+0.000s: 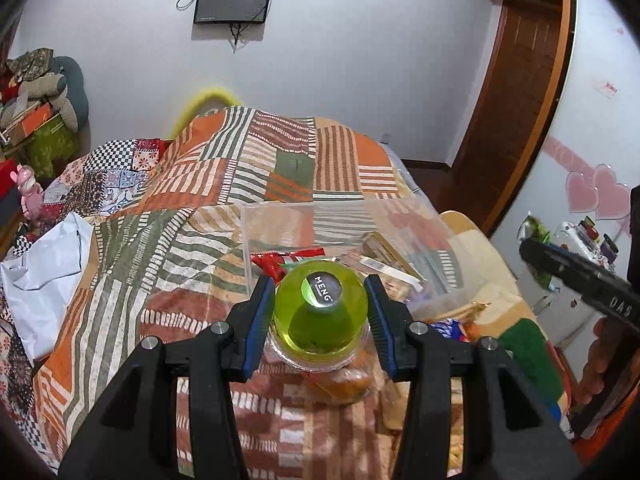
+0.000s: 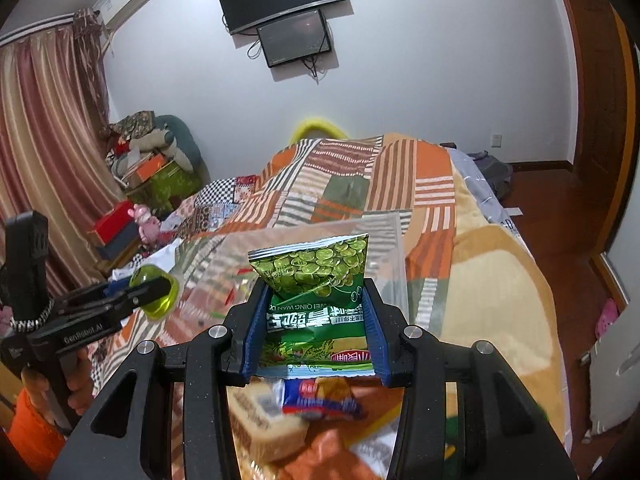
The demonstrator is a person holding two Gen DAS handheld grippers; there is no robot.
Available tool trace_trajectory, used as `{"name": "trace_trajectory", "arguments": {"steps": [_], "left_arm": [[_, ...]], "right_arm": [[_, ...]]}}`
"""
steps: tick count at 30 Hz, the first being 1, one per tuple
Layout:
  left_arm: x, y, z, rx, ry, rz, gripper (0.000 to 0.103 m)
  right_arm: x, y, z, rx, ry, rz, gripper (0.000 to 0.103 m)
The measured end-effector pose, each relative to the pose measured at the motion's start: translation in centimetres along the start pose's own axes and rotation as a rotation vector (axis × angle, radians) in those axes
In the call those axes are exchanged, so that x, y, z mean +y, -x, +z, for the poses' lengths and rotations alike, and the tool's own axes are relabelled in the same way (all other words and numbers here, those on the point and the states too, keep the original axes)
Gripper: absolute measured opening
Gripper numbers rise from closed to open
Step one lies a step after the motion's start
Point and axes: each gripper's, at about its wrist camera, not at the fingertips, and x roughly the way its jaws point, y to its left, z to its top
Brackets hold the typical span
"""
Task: Organize snacks
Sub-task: 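Drop the jar and pea packet into the clear box, opening both tools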
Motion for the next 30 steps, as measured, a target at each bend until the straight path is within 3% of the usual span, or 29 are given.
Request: {"name": "trace_trajectory", "arguments": {"steps": [16, 25, 30], "left_arm": [[1.6, -6.3, -0.1, 0.078, 0.026, 0.031, 0.046], [1.6, -7.5, -0.4, 0.113, 0.038, 0.032, 0.046], [1.6, -6.6, -0.4, 0.089, 0.035, 0.044, 0.047]], "right_arm": [[-1.8, -7.5, 0.5, 0.131, 0.008, -0.082, 0.040], [-1.6, -8.7, -0.1, 0.184, 0.054, -0.114, 0.042], [-1.7, -8.7, -0.3, 0.209, 0.044, -0.113, 0.045]]}}
